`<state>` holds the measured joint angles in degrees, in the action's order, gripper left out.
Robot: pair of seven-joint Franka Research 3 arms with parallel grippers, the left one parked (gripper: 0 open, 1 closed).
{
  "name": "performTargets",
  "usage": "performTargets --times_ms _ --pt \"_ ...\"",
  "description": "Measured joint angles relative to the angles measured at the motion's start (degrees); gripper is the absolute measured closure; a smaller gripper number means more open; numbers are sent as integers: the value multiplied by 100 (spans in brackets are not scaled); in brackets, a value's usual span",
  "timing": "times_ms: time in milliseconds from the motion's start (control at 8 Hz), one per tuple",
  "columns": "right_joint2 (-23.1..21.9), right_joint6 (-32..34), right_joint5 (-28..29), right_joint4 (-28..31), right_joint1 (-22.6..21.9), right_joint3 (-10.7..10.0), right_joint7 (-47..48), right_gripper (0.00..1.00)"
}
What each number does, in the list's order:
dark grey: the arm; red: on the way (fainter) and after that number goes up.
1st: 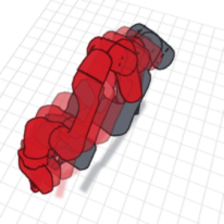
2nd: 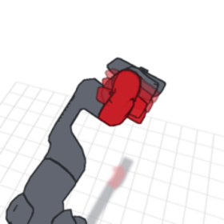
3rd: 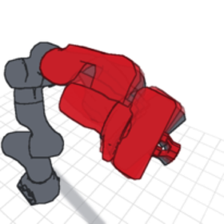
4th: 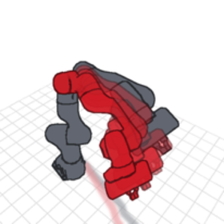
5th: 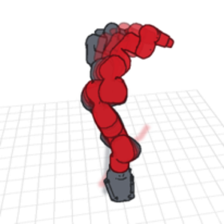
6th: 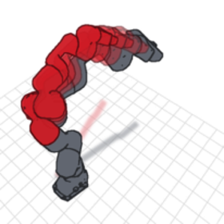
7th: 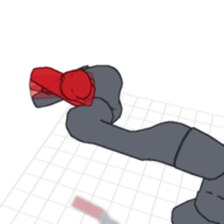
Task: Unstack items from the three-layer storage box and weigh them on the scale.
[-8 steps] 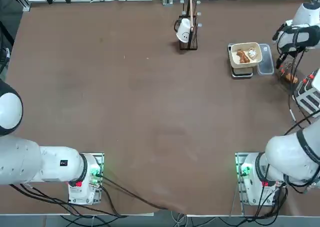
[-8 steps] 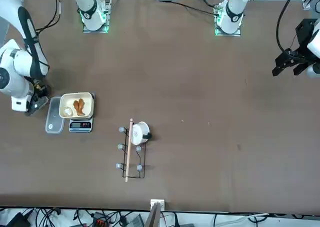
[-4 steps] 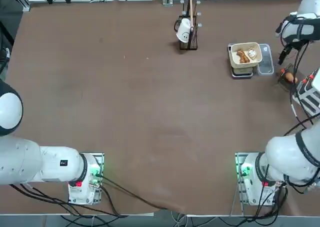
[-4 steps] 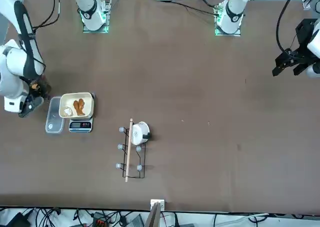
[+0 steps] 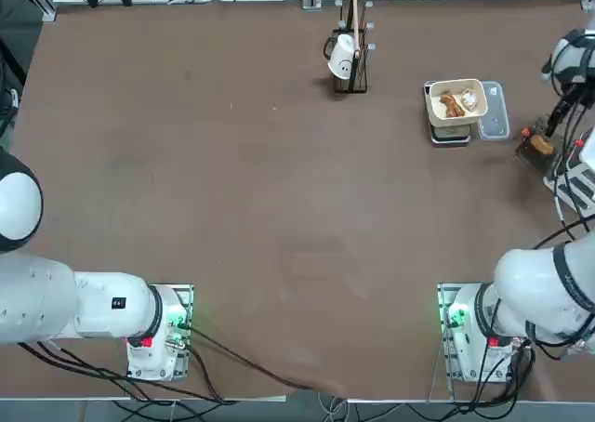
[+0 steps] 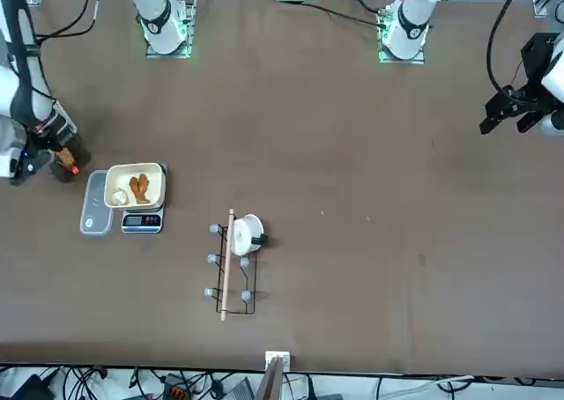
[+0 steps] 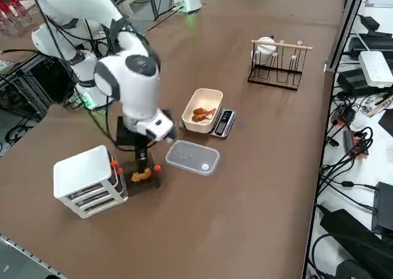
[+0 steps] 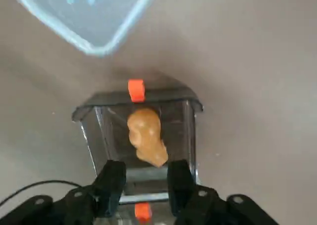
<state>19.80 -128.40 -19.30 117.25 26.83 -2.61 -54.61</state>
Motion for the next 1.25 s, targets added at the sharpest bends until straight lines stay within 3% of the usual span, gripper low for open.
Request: performTargets --times_ms 500,1250 --pt "289 -679 0 244 44 26 1 47" --pt "550 -1068 0 321 193 17 4 45"
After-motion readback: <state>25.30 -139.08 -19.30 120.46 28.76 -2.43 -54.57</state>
